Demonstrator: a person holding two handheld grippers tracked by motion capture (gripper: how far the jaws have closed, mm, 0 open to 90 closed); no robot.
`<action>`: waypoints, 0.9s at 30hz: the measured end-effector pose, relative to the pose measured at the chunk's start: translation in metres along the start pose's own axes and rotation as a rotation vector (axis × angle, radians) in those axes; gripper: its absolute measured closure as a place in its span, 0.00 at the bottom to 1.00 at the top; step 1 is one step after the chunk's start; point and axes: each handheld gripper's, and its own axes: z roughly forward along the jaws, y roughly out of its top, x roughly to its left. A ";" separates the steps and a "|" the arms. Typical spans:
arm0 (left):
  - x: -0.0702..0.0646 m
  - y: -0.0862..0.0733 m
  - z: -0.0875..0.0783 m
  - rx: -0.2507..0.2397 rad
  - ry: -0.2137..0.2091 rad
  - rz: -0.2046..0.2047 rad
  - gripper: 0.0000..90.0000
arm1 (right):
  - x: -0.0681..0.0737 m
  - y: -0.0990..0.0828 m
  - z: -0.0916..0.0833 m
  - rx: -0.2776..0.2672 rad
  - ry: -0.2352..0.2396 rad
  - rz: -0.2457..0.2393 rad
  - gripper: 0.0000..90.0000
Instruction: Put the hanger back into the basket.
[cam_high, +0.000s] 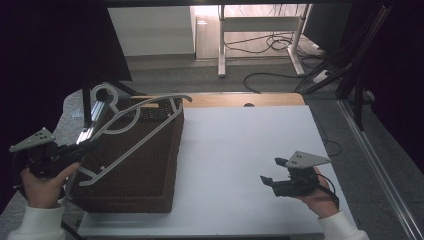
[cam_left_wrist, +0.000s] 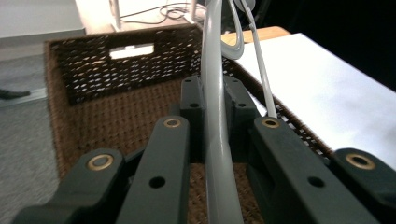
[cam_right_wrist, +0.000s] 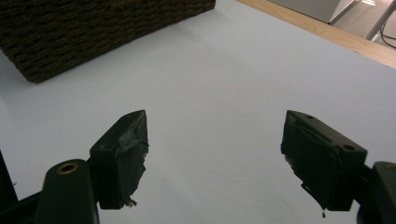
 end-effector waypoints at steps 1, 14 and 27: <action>0.001 -0.002 -0.001 0.000 0.007 -0.002 0.90 | 0.000 0.000 0.000 -0.002 -0.006 -0.001 0.26; 0.020 -0.026 0.000 0.022 0.084 -0.055 0.90 | -0.005 0.000 -0.005 -0.013 -0.044 0.024 0.27; 0.024 -0.029 0.013 0.004 0.080 -0.048 0.69 | -0.007 -0.002 -0.004 -0.004 -0.034 0.027 0.27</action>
